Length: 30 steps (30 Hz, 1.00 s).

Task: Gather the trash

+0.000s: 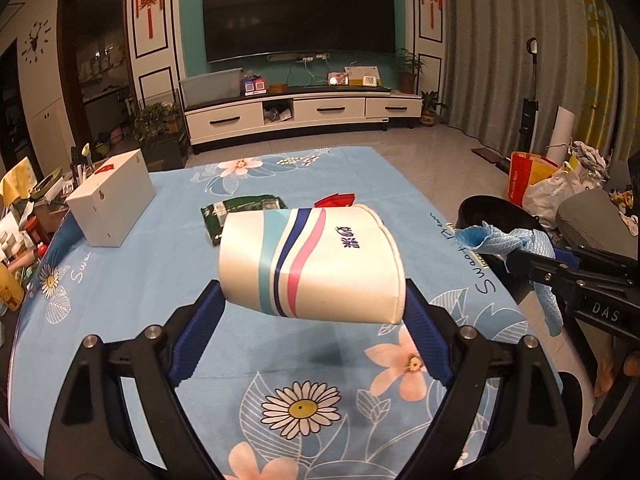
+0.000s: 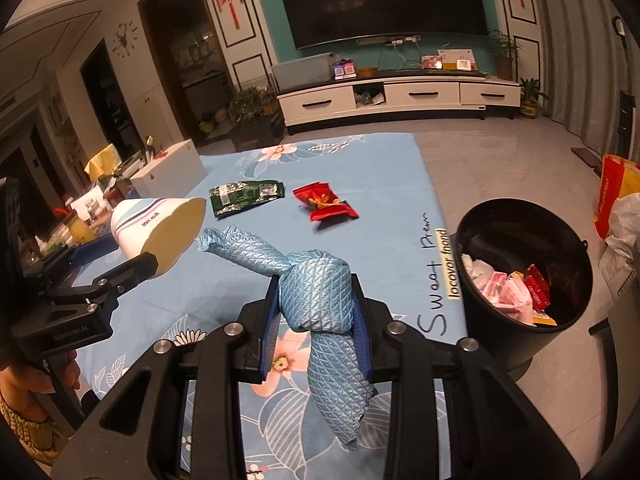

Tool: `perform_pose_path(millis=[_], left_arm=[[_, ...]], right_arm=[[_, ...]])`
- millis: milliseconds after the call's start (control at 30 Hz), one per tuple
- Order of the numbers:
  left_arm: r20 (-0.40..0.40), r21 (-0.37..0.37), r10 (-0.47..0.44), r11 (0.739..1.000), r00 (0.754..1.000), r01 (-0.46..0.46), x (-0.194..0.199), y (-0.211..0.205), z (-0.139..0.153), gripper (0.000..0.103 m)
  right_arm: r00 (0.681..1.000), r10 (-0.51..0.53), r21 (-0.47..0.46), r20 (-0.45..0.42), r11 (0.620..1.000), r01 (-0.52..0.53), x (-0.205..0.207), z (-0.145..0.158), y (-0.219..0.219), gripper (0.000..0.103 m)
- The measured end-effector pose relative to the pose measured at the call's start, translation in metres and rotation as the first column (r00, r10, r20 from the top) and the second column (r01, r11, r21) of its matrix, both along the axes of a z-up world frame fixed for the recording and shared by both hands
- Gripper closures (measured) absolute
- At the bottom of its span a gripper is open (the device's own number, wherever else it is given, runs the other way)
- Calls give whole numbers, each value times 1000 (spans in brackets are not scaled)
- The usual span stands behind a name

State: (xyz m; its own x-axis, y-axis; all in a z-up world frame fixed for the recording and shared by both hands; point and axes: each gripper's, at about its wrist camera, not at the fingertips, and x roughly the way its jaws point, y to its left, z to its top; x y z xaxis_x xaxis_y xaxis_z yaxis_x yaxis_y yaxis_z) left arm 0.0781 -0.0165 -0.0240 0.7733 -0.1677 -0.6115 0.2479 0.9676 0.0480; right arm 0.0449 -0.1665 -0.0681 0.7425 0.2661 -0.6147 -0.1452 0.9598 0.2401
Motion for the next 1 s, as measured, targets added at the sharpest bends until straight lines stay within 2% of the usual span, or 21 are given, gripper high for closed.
perform_pose_path(millis=[533, 1000], left_arm=[[14, 48, -84, 995, 996, 84, 5, -43, 8, 16], [2, 82, -151, 985, 988, 151, 21, -85, 4, 16]], right_arm=[[995, -93, 44, 31, 995, 91, -13, 4, -48, 70], [983, -184, 95, 21, 979, 181, -13, -8, -93, 70]])
